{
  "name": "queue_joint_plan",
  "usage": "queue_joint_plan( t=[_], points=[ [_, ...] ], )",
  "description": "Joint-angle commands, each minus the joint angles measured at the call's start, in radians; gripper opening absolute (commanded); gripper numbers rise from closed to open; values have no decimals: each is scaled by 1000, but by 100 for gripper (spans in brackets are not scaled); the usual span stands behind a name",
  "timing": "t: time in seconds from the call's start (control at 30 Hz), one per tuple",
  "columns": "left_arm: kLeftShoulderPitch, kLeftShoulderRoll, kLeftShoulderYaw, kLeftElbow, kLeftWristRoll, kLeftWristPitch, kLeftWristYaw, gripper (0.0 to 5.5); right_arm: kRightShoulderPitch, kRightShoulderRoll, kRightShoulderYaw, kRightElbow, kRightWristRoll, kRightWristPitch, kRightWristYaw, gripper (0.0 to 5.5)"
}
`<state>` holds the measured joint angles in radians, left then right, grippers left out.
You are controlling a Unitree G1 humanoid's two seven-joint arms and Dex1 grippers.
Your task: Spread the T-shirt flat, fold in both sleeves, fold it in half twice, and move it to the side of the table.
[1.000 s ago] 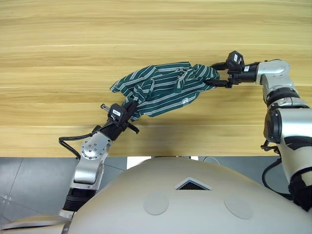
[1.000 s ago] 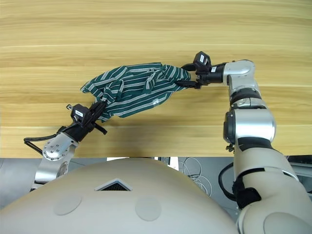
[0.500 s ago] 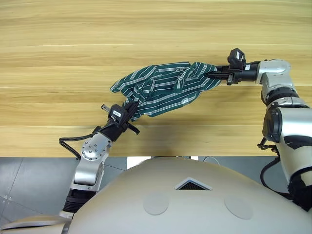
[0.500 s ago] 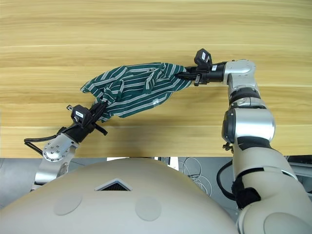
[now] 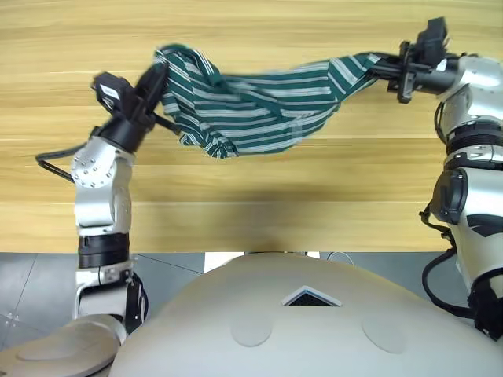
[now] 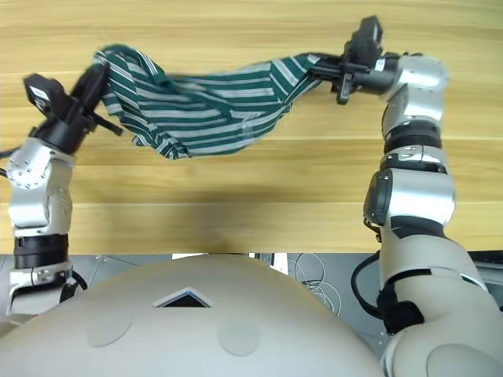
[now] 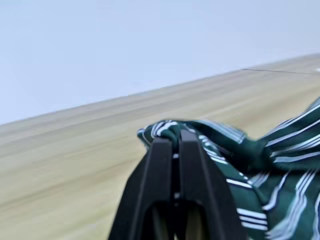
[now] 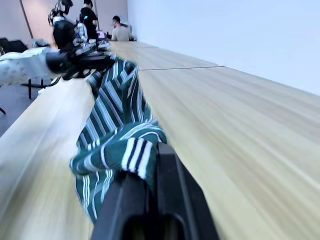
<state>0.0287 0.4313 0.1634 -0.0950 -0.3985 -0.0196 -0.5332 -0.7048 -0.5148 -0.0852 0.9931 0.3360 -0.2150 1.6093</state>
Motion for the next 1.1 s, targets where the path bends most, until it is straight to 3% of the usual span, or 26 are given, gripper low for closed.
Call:
queue_joint_plan(
  t=[0.03,0.27,0.53,0.73,0.93,1.1],
  points=[
    [-50,13,36,-2,-36,28,-17,0,6,-40,26,-64,33,13,5,3],
    [21,-8,33,-30,-35,19,-44,0,21,-64,-2,24,2,-5,0,3],
    [386,-80,-93,-124,-36,-37,-174,0,234,-61,37,1,46,42,5,3],
    [380,-75,-184,-49,89,-43,-159,0,274,6,91,105,-83,16,-72,3],
    [371,-70,-180,2,154,-80,-133,0,245,2,72,184,-147,-11,-175,3],
    [373,-68,-175,16,157,-98,-124,0,216,-15,22,200,-143,-14,-205,89]
  ],
)
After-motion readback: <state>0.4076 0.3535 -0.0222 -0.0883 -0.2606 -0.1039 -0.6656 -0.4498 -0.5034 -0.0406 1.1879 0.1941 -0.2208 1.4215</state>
